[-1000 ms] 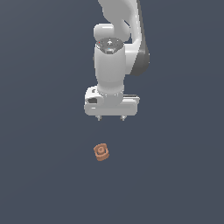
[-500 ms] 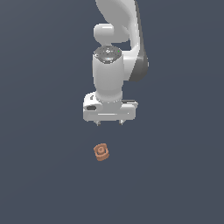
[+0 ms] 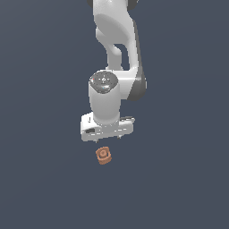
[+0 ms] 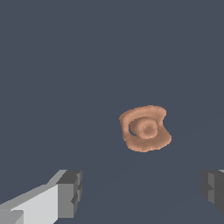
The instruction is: Pick up the object and move it to a goal position.
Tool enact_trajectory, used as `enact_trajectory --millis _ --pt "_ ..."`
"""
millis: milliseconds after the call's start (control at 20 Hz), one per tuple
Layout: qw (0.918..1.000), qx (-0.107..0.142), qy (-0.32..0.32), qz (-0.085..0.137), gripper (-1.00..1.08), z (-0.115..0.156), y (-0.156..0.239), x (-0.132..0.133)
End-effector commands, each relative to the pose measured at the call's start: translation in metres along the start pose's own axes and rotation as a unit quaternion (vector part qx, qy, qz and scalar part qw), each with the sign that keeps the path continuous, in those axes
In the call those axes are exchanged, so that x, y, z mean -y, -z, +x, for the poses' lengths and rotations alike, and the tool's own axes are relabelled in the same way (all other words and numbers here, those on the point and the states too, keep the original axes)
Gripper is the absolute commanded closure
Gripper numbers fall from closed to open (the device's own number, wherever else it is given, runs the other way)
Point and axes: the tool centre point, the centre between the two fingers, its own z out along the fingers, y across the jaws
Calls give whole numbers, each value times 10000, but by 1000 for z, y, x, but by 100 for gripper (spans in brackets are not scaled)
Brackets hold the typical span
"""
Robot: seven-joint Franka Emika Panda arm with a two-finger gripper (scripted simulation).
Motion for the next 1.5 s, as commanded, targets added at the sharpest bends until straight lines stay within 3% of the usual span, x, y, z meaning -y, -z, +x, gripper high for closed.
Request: enact_trajectory --millis 0,600,1050,1450 --pt "9997 53 234 12 -92 7 -15 -7" --pt "9961 183 856 76 -92 23 -57 -28" --pt "9959 192 880 81 -92 23 -66 -29" --pt "9958 191 894 82 -92 21 -105 -29"
